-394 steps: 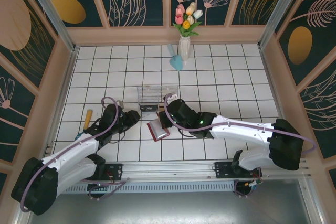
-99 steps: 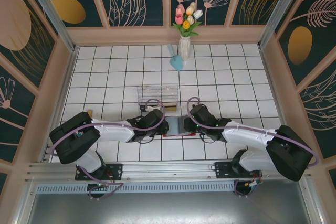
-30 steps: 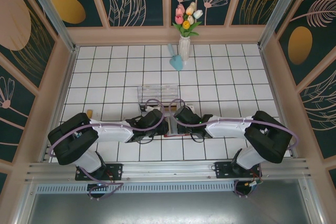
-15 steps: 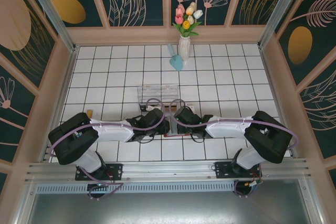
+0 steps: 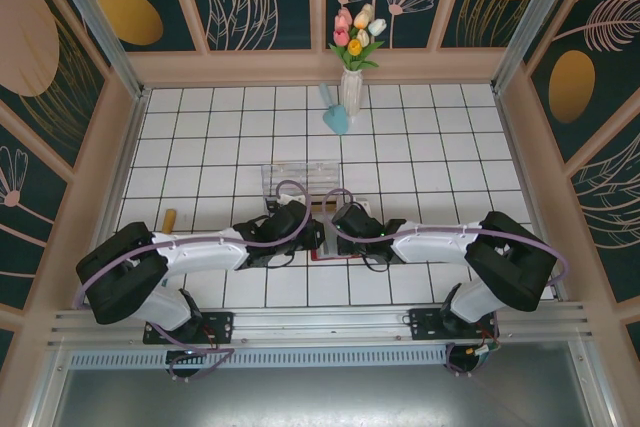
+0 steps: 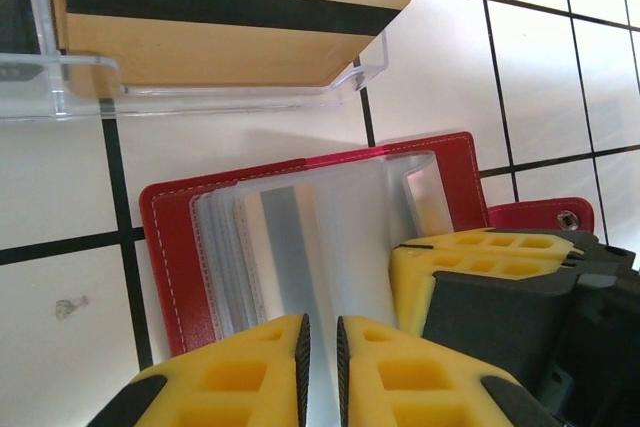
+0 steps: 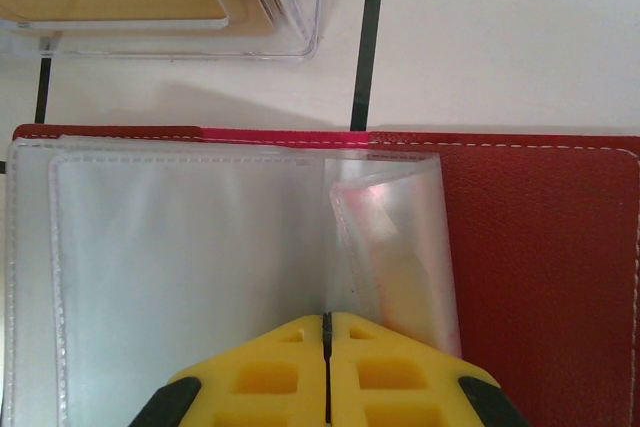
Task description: Take the credit cards out of the card holder
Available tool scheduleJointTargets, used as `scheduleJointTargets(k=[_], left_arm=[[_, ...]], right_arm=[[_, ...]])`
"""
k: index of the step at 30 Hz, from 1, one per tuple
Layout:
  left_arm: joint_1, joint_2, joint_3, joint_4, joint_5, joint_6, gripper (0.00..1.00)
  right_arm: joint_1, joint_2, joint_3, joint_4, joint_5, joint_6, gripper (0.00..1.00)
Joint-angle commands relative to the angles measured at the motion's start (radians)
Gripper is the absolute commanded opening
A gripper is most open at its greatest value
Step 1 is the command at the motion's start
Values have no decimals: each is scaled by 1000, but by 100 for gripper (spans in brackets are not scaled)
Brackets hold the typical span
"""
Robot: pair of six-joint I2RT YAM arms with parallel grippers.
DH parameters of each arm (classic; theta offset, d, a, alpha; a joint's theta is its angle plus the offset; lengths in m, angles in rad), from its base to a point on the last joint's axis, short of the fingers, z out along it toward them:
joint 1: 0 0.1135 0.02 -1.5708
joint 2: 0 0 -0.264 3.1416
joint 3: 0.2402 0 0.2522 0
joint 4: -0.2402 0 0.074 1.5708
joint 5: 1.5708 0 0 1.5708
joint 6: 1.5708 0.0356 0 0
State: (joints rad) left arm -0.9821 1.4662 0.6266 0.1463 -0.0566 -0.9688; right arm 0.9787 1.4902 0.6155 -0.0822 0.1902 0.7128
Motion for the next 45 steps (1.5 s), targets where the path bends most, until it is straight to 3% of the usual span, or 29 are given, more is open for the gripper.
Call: scheduleJointTargets(k=[1,14,26,32,39,45], left_arm=[[-2,28,19,20,19,16,19],[-3,109,41,146,113,6,22],[-11,240,157,188,206,15,21],[-13,211,169,110,138,27,20],[-7,70,79,-25,-6,29,18],[2,25,-4,-32,-32,4,18]], right_arm=[[-5,16,-23,-12,-17,4,8],[-5,-18,-26,-9,-14,11,8],[-36,-390,-91,-163,166,68,13],[-74,-507,-140,-140,82,35,19],[-76,-425,-125,-27,-44,10,20],[-77,-322,-78,49,-133,-1,20]])
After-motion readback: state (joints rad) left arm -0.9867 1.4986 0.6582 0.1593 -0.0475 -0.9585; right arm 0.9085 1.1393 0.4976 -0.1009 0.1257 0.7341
